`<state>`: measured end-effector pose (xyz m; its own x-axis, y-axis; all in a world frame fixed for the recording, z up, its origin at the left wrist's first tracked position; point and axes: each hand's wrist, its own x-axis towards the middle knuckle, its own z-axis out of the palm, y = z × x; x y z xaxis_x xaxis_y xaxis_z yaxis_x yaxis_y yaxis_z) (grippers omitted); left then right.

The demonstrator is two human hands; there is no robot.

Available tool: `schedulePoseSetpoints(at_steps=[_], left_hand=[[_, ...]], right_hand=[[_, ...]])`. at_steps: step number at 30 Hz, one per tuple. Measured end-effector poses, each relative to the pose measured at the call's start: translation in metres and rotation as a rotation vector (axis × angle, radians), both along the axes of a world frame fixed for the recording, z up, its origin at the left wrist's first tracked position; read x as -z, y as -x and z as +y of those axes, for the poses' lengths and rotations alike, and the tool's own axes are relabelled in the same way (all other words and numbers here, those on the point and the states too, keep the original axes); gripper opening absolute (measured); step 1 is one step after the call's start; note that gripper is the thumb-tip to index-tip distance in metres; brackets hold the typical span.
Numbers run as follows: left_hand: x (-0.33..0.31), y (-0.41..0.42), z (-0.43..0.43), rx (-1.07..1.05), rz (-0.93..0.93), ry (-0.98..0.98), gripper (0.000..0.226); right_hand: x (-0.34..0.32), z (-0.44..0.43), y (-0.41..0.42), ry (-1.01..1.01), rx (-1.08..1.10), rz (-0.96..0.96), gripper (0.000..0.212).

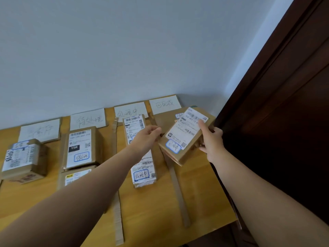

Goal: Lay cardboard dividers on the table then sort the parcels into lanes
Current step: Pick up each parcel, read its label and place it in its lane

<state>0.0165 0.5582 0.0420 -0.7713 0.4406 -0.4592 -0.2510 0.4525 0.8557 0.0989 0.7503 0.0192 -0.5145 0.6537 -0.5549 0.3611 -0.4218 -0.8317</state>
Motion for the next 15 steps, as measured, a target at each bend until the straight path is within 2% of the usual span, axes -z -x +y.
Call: schedulePoseSetpoints(at_steps=[4, 7, 15], left_hand=[[0.009, 0.003, 0.007, -0.036, 0.022, 0.055, 0.019], [0.014, 0.005, 0.014, -0.089, -0.004, 0.050, 0.021], [0.026, 0.009, 0.030, -0.135, -0.026, 0.066, 0.019]], right_hand=[[0.024, 0.016, -0.005, 0.166, 0.168, -0.049, 0.078], [0.039, 0.019, -0.005, 0.279, 0.194, -0.074, 0.077], [0.070, 0.024, 0.001, 0.327, 0.249, -0.120, 0.075]])
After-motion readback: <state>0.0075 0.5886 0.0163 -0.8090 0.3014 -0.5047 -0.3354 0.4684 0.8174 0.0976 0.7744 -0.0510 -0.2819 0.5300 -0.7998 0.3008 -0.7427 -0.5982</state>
